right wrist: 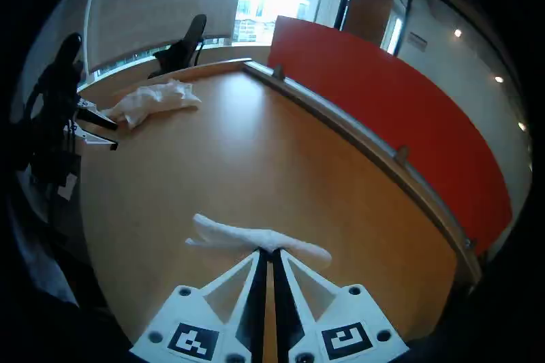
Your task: Fold towel
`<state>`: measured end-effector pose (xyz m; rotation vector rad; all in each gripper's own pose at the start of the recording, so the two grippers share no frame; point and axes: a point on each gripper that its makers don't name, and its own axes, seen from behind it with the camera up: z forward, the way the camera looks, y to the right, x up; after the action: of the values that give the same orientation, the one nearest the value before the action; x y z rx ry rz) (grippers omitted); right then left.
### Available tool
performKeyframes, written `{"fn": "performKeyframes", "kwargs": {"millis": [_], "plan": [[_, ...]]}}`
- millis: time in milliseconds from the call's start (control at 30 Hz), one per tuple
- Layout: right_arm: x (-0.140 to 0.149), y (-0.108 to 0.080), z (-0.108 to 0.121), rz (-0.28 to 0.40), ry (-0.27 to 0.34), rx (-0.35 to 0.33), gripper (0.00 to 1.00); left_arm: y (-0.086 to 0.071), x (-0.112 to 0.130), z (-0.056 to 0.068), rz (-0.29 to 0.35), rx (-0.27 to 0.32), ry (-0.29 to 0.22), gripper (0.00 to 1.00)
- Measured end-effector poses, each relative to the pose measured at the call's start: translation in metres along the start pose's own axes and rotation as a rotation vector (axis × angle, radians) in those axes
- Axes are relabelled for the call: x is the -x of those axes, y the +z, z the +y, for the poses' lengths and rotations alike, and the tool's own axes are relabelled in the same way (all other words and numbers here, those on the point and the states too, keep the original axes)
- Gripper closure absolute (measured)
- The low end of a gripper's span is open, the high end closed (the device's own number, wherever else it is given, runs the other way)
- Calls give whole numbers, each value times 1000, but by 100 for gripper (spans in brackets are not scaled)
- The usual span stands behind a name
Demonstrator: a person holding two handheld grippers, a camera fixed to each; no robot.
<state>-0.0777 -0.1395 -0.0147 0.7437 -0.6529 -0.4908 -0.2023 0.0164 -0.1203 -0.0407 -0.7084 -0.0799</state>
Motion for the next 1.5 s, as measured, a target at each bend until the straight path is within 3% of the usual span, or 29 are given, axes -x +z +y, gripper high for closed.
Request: {"fn": "performKeyframes", "kwargs": {"millis": [367, 1100, 1500], "plan": [[20, -15, 46, -28, 25, 36, 94, -1, -2, 3, -2, 0, 15, 7], [82, -48, 172, -143, 78, 158, 94, 2, -2, 10, -22, -12, 34, 7], [115, -66, 229, -211, 102, 216, 94, 7, -5, 14, -31, -22, 39, 7]]}}
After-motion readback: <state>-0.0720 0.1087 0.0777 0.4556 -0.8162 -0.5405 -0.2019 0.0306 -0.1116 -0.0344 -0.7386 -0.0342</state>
